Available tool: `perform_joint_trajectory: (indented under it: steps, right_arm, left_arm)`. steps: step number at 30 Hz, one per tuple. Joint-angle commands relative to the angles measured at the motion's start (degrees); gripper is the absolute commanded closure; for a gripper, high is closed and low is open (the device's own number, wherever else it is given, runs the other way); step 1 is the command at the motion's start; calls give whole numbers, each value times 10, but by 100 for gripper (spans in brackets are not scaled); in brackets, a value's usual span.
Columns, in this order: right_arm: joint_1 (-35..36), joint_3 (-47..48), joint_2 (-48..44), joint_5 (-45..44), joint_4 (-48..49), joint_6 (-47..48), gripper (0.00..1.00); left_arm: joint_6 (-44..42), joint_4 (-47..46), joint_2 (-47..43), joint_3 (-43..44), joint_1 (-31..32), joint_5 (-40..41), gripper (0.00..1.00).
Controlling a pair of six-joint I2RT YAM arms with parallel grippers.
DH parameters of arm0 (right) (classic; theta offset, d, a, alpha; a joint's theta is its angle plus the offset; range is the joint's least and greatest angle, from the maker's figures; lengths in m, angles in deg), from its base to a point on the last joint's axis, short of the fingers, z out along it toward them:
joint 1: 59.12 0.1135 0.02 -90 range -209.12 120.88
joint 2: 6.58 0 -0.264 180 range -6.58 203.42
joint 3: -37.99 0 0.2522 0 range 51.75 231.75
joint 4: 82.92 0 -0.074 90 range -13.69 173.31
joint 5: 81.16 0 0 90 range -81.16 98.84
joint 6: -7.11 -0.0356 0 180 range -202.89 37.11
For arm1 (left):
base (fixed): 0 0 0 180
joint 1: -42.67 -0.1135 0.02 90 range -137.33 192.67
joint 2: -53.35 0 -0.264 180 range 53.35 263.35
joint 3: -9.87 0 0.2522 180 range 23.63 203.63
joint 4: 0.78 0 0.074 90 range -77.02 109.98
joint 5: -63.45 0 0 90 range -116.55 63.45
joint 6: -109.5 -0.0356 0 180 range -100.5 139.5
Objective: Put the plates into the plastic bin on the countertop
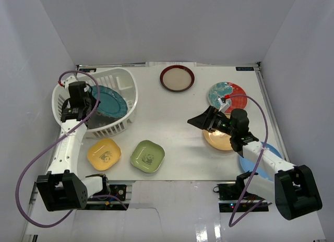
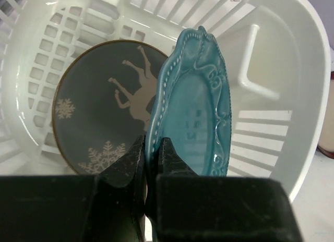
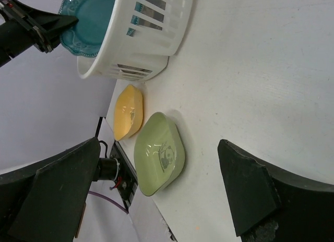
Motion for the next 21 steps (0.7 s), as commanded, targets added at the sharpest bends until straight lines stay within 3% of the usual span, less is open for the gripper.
perform_joint_trajectory:
  steps: [1,6,9,16,21]
  right_arm:
    - [-1,30,10,-6,-4,24,0]
    - [-1,53,53,-32,-1,29,0]
    - [0,80,121,-55,18,22,0]
    - [4,145,182,-66,31,11,5]
    - [12,181,202,-73,19,23,5]
  left_arm:
    - [-12,-81,-8,0,-3,22,100]
    - [-10,-92,8,-30,-3,18,100]
    - [-16,-92,17,-45,-4,55,100]
    - [-4,-131,-15,-62,-4,100,100]
    - [-8,-171,-31,-44,-4,70,100]
